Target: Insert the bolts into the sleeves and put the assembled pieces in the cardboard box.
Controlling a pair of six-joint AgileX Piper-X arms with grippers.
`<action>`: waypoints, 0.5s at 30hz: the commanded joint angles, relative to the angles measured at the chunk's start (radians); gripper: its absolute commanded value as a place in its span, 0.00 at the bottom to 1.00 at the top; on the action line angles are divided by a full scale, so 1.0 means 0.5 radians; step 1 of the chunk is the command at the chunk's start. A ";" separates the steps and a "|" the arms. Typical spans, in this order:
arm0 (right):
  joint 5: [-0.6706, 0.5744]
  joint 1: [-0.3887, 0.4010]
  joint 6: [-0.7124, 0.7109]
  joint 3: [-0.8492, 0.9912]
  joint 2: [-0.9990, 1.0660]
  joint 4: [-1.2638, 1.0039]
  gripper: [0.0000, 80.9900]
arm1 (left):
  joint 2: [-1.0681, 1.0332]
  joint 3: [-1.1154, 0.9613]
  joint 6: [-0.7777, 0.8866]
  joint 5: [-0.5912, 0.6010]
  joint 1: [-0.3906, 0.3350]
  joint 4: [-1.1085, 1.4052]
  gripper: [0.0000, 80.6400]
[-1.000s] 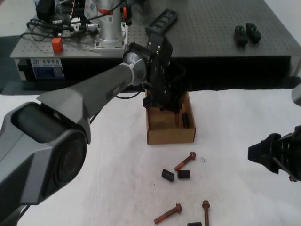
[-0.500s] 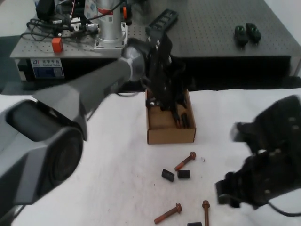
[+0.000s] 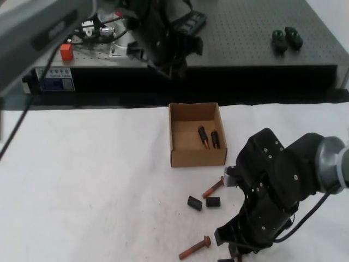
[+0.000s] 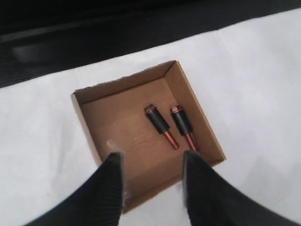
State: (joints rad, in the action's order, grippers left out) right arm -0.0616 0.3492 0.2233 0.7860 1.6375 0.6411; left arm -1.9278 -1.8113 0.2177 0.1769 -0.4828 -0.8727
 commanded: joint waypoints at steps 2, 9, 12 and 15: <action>0.013 0.006 -0.036 -0.003 0.061 0.011 0.29 | 0.140 0.199 -0.037 -0.034 -0.005 0.066 0.38; 0.104 -0.039 -0.232 -0.003 0.022 0.000 0.01 | 0.300 0.629 -0.275 0.080 -0.046 0.073 0.38; 0.105 -0.129 -0.313 -0.003 -0.077 0.069 0.01 | 0.301 0.727 -0.360 0.186 -0.122 0.080 0.38; 0.105 -0.260 -0.364 -0.017 -0.238 0.182 0.01 | 0.301 0.810 -0.602 0.188 -0.234 0.185 0.38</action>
State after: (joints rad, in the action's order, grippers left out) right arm -0.0297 0.2841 0.0908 0.7829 1.6023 0.6765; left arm -1.7914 -1.4114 -0.0225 0.2605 -0.5810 -0.8092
